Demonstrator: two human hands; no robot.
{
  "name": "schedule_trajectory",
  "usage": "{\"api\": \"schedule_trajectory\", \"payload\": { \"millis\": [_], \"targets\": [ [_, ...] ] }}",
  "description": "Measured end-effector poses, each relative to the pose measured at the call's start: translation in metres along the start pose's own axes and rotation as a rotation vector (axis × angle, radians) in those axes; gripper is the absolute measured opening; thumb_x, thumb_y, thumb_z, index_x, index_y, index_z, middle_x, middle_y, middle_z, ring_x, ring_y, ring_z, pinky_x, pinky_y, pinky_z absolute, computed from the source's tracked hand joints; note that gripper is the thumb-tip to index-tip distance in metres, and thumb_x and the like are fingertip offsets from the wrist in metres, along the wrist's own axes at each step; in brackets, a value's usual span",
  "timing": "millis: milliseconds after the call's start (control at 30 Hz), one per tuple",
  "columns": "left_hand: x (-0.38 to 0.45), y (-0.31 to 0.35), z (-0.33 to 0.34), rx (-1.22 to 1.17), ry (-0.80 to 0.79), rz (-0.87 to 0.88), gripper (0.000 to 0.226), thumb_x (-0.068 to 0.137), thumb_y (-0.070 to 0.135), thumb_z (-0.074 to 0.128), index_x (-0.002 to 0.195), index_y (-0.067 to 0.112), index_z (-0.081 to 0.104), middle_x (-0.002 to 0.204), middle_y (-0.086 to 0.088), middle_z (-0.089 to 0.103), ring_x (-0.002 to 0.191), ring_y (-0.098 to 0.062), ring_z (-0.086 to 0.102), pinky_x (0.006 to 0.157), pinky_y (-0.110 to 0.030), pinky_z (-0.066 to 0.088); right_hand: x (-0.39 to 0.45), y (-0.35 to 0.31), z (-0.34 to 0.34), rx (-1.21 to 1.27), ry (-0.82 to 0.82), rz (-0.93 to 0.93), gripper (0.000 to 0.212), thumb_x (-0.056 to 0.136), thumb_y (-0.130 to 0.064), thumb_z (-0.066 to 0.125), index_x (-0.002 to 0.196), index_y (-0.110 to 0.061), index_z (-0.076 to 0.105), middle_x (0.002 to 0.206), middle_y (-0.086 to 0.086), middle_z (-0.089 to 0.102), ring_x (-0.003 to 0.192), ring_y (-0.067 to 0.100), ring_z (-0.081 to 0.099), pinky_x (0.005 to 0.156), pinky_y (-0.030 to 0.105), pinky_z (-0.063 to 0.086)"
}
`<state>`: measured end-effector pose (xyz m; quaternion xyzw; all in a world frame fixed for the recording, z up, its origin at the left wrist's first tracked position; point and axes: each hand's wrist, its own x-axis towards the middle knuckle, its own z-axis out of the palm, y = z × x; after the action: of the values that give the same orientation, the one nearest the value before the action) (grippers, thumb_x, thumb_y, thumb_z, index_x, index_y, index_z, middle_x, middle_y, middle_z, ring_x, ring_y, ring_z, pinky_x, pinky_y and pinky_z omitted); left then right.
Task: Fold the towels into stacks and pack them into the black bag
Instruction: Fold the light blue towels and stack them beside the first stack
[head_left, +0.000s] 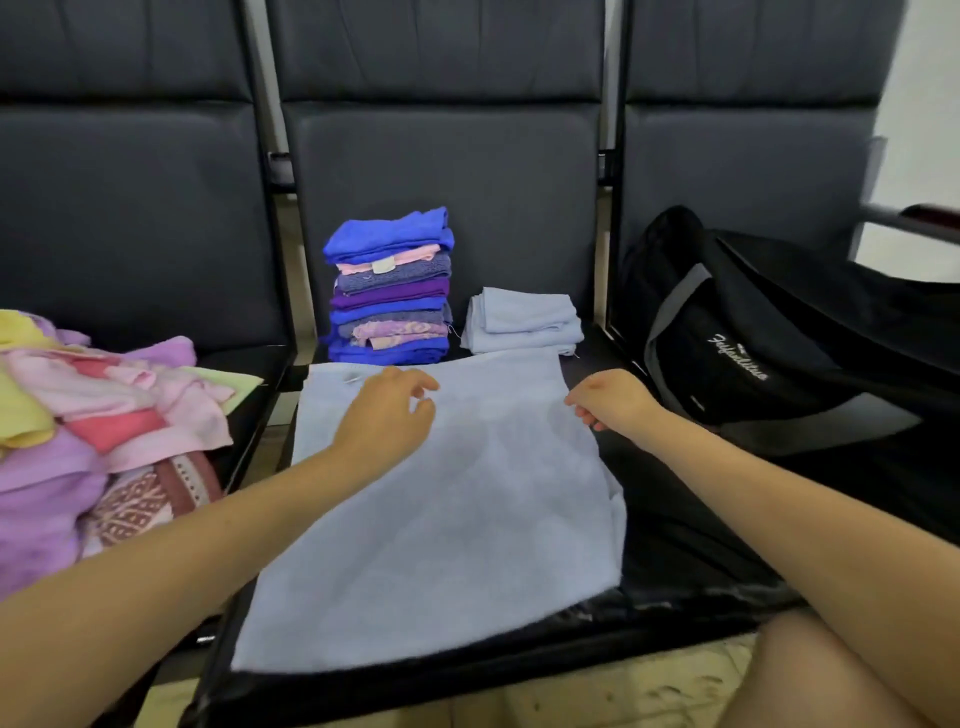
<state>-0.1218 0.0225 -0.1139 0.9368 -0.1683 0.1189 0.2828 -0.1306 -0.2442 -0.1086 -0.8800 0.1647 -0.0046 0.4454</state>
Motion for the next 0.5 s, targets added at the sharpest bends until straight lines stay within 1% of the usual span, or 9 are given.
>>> {"api": "schedule_trajectory", "payload": {
  "millis": [67, 133, 167, 200, 233, 300, 367, 433, 500],
  "targets": [
    [-0.037, 0.014, 0.009, -0.033, -0.150, 0.093, 0.020, 0.091, 0.020, 0.052, 0.106, 0.022, 0.066, 0.095, 0.006, 0.054, 0.095, -0.016, 0.056, 0.088, -0.027, 0.042, -0.023, 0.007, 0.000, -0.059, -0.046, -0.053, 0.014, 0.088, -0.008, 0.060, 0.082, 0.002, 0.067, 0.068, 0.007, 0.060, 0.060, 0.016, 0.054, 0.064, 0.026, 0.047],
    [-0.070, 0.026, 0.015, -0.015, -0.307, 0.191, 0.020, 0.090, 0.028, 0.052, 0.103, 0.025, 0.067, 0.089, 0.012, 0.049, 0.092, -0.014, 0.056, 0.087, -0.023, 0.042, -0.044, 0.012, -0.004, -0.139, -0.097, -0.105, 0.015, 0.087, -0.007, 0.057, 0.081, 0.004, 0.065, 0.068, 0.008, 0.059, 0.063, 0.019, 0.053, 0.066, 0.027, 0.047],
    [-0.084, 0.032, 0.017, 0.001, -0.391, 0.215, 0.024, 0.089, 0.034, 0.052, 0.107, 0.026, 0.066, 0.092, 0.011, 0.049, 0.095, -0.013, 0.055, 0.087, -0.022, 0.041, -0.054, 0.015, -0.006, -0.193, -0.138, -0.113, 0.012, 0.087, -0.007, 0.056, 0.080, 0.000, 0.063, 0.070, 0.010, 0.057, 0.064, 0.019, 0.053, 0.066, 0.027, 0.047],
    [-0.094, 0.036, 0.018, 0.026, -0.467, 0.225, 0.032, 0.087, 0.043, 0.050, 0.112, 0.027, 0.063, 0.098, 0.009, 0.049, 0.100, -0.013, 0.053, 0.088, -0.021, 0.039, -0.064, 0.018, -0.008, -0.240, -0.186, -0.109, 0.009, 0.087, -0.008, 0.056, 0.080, -0.004, 0.060, 0.071, 0.011, 0.055, 0.064, 0.019, 0.052, 0.064, 0.025, 0.046],
    [-0.103, 0.041, 0.019, 0.066, -0.523, 0.232, 0.046, 0.083, 0.055, 0.044, 0.117, 0.029, 0.059, 0.105, 0.008, 0.048, 0.105, -0.013, 0.050, 0.090, -0.022, 0.038, -0.072, 0.021, -0.010, -0.265, -0.239, -0.087, 0.007, 0.088, -0.010, 0.057, 0.083, -0.005, 0.058, 0.071, 0.011, 0.054, 0.063, 0.018, 0.052, 0.060, 0.023, 0.047],
    [-0.116, 0.045, 0.021, 0.168, -0.562, 0.253, 0.076, 0.070, 0.076, 0.027, 0.129, 0.032, 0.047, 0.121, 0.008, 0.043, 0.114, -0.013, 0.042, 0.097, -0.027, 0.036, -0.083, 0.028, -0.014, -0.303, -0.309, -0.033, 0.011, 0.089, -0.014, 0.061, 0.092, -0.003, 0.060, 0.072, 0.008, 0.055, 0.063, 0.014, 0.052, 0.053, 0.018, 0.047],
    [-0.126, 0.046, 0.024, 0.238, -0.585, 0.270, 0.096, 0.063, 0.087, 0.019, 0.140, 0.032, 0.033, 0.135, 0.007, 0.035, 0.124, -0.016, 0.037, 0.105, -0.031, 0.033, -0.087, 0.034, -0.018, -0.375, -0.309, -0.033, 0.027, 0.088, -0.020, 0.065, 0.105, 0.001, 0.062, 0.080, 0.005, 0.057, 0.069, 0.013, 0.052, 0.055, 0.020, 0.046],
    [-0.132, 0.045, 0.027, 0.307, -0.585, 0.292, 0.107, 0.060, 0.094, 0.012, 0.147, 0.032, 0.022, 0.143, 0.007, 0.028, 0.131, -0.017, 0.032, 0.109, -0.032, 0.028, -0.089, 0.038, -0.021, -0.428, -0.292, -0.079, 0.038, 0.085, -0.025, 0.069, 0.111, 0.001, 0.061, 0.086, 0.000, 0.055, 0.075, 0.012, 0.050, 0.062, 0.022, 0.041],
    [-0.133, 0.045, 0.029, 0.317, -0.548, 0.286, 0.107, 0.057, 0.087, 0.005, 0.148, 0.032, 0.021, 0.145, 0.007, 0.027, 0.133, -0.018, 0.031, 0.110, -0.032, 0.027, -0.091, 0.039, -0.024, -0.406, -0.336, -0.094, 0.029, 0.085, -0.027, 0.070, 0.108, -0.010, 0.064, 0.087, -0.008, 0.055, 0.074, 0.006, 0.050, 0.062, 0.017, 0.038]
  ]
}}
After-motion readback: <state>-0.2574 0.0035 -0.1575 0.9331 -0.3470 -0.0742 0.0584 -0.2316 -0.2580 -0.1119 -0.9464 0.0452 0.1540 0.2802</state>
